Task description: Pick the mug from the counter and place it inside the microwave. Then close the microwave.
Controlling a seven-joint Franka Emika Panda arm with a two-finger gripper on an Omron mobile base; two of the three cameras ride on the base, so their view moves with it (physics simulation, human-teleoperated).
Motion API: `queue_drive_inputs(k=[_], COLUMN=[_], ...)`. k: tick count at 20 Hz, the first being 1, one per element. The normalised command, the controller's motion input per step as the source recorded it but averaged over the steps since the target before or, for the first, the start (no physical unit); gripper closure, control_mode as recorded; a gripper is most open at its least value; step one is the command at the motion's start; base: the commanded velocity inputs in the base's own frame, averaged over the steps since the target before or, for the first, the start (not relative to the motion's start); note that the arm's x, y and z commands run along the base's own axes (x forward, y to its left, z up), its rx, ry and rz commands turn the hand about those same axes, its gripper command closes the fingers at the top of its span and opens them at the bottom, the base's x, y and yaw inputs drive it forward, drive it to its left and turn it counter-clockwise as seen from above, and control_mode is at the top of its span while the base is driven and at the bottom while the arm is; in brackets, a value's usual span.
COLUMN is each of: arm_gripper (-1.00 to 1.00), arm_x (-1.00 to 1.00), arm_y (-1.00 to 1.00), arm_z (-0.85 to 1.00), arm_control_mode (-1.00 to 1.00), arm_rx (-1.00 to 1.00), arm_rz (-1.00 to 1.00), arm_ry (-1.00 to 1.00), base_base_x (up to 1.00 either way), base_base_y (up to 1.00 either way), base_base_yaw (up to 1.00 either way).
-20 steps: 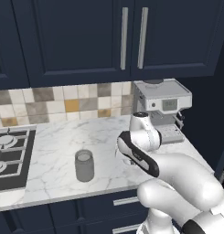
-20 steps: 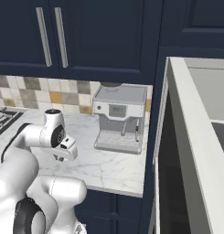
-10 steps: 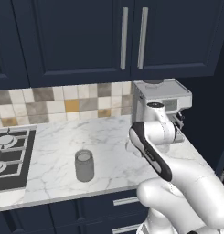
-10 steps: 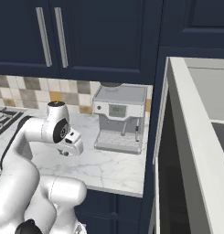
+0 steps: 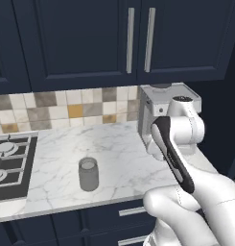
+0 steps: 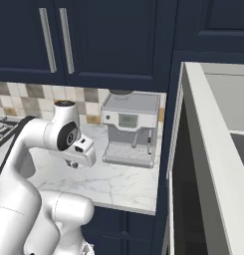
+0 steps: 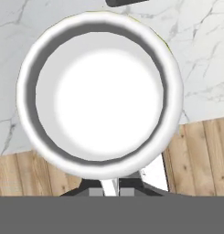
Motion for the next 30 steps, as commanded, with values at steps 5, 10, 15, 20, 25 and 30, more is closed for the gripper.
queue_drive_inputs(k=[5, 10, 15, 20, 25, 30], arm_gripper=[1.0, 1.0, 1.0, 1.0, 1.0, 1.0], arm_x=[-0.48, -0.26, -0.37, -0.45, -0.23, 0.0], arm_y=[-0.25, -0.16, -0.04, 0.0, 0.0, -0.05], arm_z=[0.14, 0.05, 0.43, 0.61, 0.53, 0.14], arm_control_mode=[-1.0, -1.0, -1.0, -1.0, -1.0, -1.0], arm_rx=[0.0, 0.0, 0.0, -0.01, -0.04, -0.07], arm_rz=[0.0, 0.0, 0.0, 0.0, 0.0, 0.0], arm_ry=[-0.02, -0.12, -0.14, -0.07, -0.07, 0.0], base_base_x=[0.0, 0.0, 0.0, 0.0, 0.0, 0.0], base_base_y=[0.0, 0.0, 0.0, 0.0, 0.0, 0.0], base_base_yaw=[0.0, 0.0, 0.0, 0.0, 0.0, 0.0])
